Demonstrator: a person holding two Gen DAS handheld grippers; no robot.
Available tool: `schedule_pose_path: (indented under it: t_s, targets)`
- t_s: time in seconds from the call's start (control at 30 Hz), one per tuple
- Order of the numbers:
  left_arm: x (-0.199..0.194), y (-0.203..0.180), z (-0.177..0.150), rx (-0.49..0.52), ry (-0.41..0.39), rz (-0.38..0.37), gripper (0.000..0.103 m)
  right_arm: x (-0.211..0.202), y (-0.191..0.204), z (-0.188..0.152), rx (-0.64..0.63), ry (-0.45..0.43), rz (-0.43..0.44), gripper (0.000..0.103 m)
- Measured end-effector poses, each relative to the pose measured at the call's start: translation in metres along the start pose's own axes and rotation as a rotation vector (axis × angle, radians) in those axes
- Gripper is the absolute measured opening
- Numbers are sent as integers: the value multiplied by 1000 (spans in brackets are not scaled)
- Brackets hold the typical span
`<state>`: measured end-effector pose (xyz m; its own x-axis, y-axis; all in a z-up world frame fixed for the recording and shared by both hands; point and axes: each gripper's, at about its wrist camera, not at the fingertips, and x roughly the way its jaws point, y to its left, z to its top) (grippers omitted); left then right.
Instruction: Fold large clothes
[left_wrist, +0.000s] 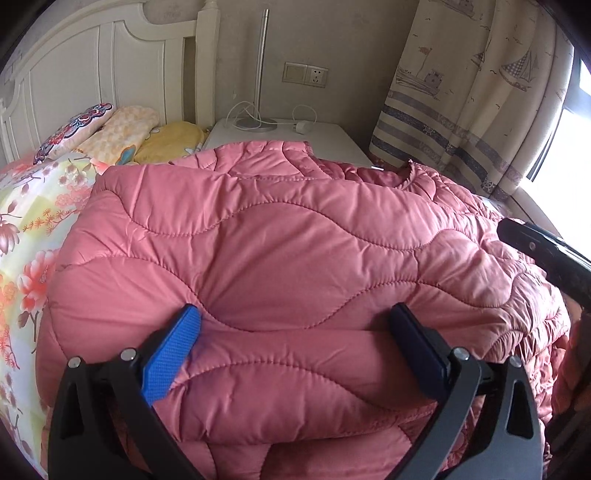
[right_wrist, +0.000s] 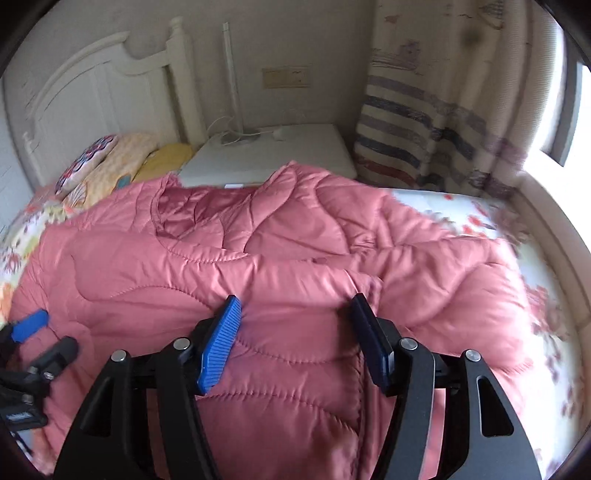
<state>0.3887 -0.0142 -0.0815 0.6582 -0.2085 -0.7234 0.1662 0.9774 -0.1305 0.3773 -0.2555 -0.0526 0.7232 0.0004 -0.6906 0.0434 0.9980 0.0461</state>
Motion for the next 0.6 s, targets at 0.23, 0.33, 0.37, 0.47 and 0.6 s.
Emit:
schedule_pose_path:
  t_s: [0.23,0.33,0.37,0.47,0.6]
  targets:
    - [0,0,0,-4,1,2,101,20,38,-17,-158,56,41,78]
    - [0,1,0,-6,0,-2,101,21,33,-16,-121,65,53,81]
    - [0,1,0,-8,0,-4,101,19,33,-16,-117,71,42,80]
    - [0,2,0,-8,0,-4,101,-8,35,-16,-105,41,66,80]
    - [1,1,-1,-6,-1,-5,101,-22,36,-29,-115,64,102,80]
